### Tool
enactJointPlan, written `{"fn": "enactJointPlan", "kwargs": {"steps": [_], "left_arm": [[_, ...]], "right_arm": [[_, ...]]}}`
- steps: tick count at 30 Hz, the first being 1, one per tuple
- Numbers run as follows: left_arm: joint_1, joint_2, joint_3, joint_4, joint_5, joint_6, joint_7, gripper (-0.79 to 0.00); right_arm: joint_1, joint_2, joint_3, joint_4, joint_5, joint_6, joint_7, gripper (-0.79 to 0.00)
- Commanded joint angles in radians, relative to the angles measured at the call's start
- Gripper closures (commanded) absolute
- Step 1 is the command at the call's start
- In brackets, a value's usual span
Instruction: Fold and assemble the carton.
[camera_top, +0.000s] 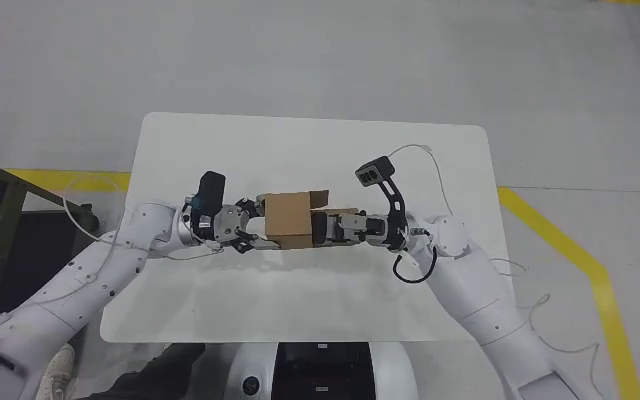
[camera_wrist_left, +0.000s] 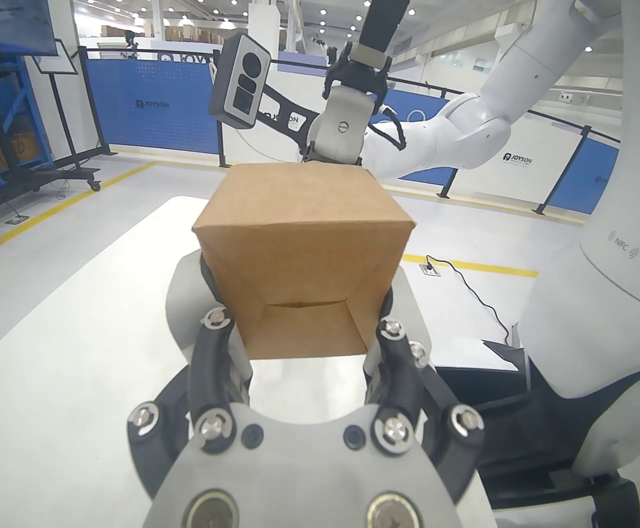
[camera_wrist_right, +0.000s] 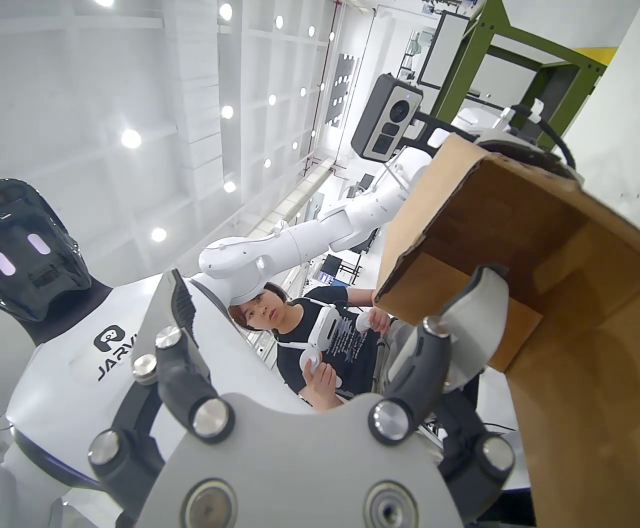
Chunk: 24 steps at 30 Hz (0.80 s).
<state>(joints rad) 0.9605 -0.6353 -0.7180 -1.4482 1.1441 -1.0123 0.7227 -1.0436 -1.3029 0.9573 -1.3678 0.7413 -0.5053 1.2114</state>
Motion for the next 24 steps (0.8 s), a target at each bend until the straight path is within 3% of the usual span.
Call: {"fn": "enactJointPlan", "kwargs": {"steps": [1, 17, 24], "left_arm": [[-0.005, -0.001, 0.010, 0.005, 0.000, 0.000, 0.010, -0.446], [-0.028, 0.012, 0.046, 0.018, 0.025, 0.000, 0.072, -0.400], [-0.026, 0.019, 0.058, -0.006, 0.052, 0.000, 0.083, -0.400]], "right_arm": [[0.002, -0.002, -0.003, 0.007, 0.011, -0.011, 0.006, -0.785], [0.010, 0.016, 0.117, -0.010, -0.082, -0.015, -0.124, -0.785], [0.055, 0.007, 0.095, 0.035, -0.106, 0.012, -0.161, -0.785]]}}
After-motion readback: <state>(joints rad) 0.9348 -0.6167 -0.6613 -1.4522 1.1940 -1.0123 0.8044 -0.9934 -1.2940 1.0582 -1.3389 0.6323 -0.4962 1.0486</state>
